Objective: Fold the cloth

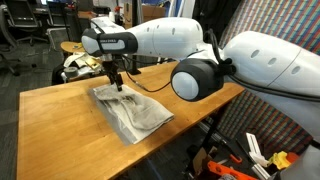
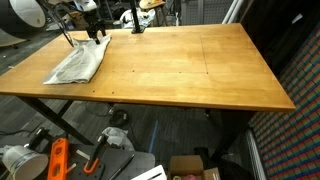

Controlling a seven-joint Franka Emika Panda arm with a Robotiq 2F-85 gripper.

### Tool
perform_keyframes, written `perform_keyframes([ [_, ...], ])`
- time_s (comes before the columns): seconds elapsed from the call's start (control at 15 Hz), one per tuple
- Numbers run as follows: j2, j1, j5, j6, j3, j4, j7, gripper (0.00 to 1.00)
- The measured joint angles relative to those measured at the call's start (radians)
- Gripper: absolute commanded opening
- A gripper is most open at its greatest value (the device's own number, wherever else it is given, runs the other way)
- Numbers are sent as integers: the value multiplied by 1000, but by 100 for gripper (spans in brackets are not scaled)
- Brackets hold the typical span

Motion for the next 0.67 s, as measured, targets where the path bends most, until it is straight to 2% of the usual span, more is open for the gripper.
perform_keyframes([
  [0.67,7,-44,3,-32,0,0,29,100],
])
